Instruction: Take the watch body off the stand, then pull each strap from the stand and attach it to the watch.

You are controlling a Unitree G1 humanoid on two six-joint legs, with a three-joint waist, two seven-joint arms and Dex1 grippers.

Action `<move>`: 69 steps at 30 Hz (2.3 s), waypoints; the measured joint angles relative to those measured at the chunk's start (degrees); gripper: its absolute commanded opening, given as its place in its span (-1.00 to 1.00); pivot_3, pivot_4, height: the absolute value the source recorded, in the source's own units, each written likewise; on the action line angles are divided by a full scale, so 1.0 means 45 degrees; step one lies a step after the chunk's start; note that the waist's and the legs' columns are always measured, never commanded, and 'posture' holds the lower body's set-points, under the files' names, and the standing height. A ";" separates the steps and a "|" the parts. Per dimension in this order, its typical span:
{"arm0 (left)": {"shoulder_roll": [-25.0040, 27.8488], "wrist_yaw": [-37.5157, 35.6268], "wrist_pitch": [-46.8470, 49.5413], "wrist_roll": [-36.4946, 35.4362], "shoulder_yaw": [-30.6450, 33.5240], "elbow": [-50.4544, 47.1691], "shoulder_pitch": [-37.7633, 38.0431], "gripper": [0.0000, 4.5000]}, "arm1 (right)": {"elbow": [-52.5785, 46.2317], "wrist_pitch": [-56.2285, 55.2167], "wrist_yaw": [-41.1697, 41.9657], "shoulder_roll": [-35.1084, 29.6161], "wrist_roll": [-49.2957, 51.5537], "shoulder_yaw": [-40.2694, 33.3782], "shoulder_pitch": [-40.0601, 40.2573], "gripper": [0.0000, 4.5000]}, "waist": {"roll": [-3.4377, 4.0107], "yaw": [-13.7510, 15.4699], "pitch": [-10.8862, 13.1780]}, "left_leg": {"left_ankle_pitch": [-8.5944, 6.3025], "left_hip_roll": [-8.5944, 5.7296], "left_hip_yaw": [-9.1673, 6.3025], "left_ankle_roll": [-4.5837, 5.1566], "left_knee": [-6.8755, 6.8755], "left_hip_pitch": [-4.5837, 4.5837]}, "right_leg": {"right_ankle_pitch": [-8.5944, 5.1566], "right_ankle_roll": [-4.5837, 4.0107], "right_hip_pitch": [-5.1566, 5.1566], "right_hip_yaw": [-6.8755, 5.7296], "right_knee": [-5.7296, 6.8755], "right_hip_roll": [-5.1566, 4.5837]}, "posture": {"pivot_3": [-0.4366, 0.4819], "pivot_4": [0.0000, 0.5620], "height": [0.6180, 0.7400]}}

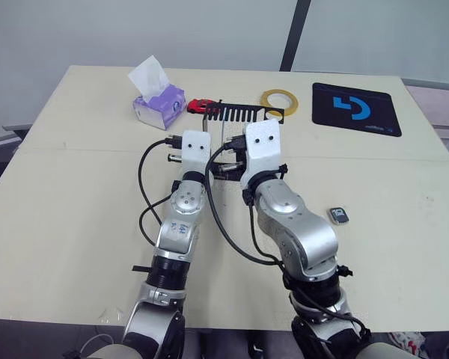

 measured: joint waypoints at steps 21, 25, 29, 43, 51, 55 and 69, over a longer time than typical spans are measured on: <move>0.3166 -0.4745 0.3661 -0.2775 0.1362 -0.3559 0.2047 0.99 | -0.2351 0.1368 0.3708 -0.2498 0.1424 -0.1667 0.0637 -1.00 | 0.0009 -0.0296 0.0007 | 0.0005 -0.0007 0.0020 -0.0002 -0.0012 -0.0062 | -0.0001 -0.0002 -0.0098 0.0013 0.0031 0.0017 | -0.05 -0.47 0.97; 0.4517 -0.6980 0.4697 -0.4936 0.2323 -0.4547 0.2561 0.99 | -0.2684 0.1424 0.5385 -0.3309 0.2845 -0.2375 0.0863 -1.00 | 0.0014 -0.0307 0.0010 | 0.0005 -0.0007 0.0009 -0.0002 -0.0009 -0.0061 | -0.0001 -0.0002 -0.0093 0.0011 0.0032 0.0000 | -0.05 -0.47 0.97; 0.6200 -0.9763 0.6265 -0.7929 0.3265 -0.4989 0.2735 0.99 | -0.2848 0.1606 0.7156 -0.4162 0.4637 -0.3312 0.1080 -1.00 | 0.0025 -0.0327 0.0019 | 0.0005 -0.0007 0.0007 -0.0003 -0.0009 -0.0057 | -0.0002 -0.0004 -0.0091 0.0016 0.0032 -0.0003 | -0.05 -0.47 0.97; 0.7074 -1.2914 0.8470 -1.2945 0.3227 -0.3678 -0.0257 0.99 | -0.2006 0.1584 1.1368 -0.6773 0.9819 -0.4464 0.1181 -1.00 | 0.0021 -0.0279 0.0041 | 0.0010 -0.0044 -0.0010 0.0003 -0.0002 -0.0025 | -0.0001 -0.0004 -0.0046 0.0019 0.0033 0.0000 | -0.05 -0.47 0.97; 0.6708 -1.2981 0.7959 -1.3021 0.2319 -0.3473 -0.0260 0.50 | -0.1480 0.1286 1.1395 -0.6989 1.0302 -0.3970 0.0870 -1.00 | 0.0020 -0.0290 0.0042 | 0.0034 -0.0041 -0.0004 -0.0014 0.0000 -0.0019 | -0.0001 -0.0004 -0.0049 0.0018 0.0042 0.0016 | -0.05 -0.47 0.97; 0.6783 -1.3085 0.7910 -1.3027 0.2067 -0.3473 -0.0260 0.50 | -0.1274 0.1190 1.1245 -0.6981 1.0507 -0.3914 0.0647 -1.00 | 0.0021 -0.0279 0.0042 | 0.0034 -0.0047 -0.0009 -0.0014 0.0000 -0.0020 | -0.0001 -0.0004 -0.0049 0.0019 0.0042 0.0003 | -0.05 -0.47 0.97; 0.6754 -1.3498 0.7949 -1.3475 0.1785 -0.3350 -0.0709 0.50 | -0.1041 0.0704 1.1041 -0.7167 1.0549 -0.3222 0.0385 -1.00 | 0.0021 -0.0258 0.0042 | 0.0037 -0.0075 -0.0014 -0.0010 0.0001 -0.0024 | 0.0002 0.0002 -0.0049 0.0014 0.0046 0.0001 | -0.05 -0.47 0.97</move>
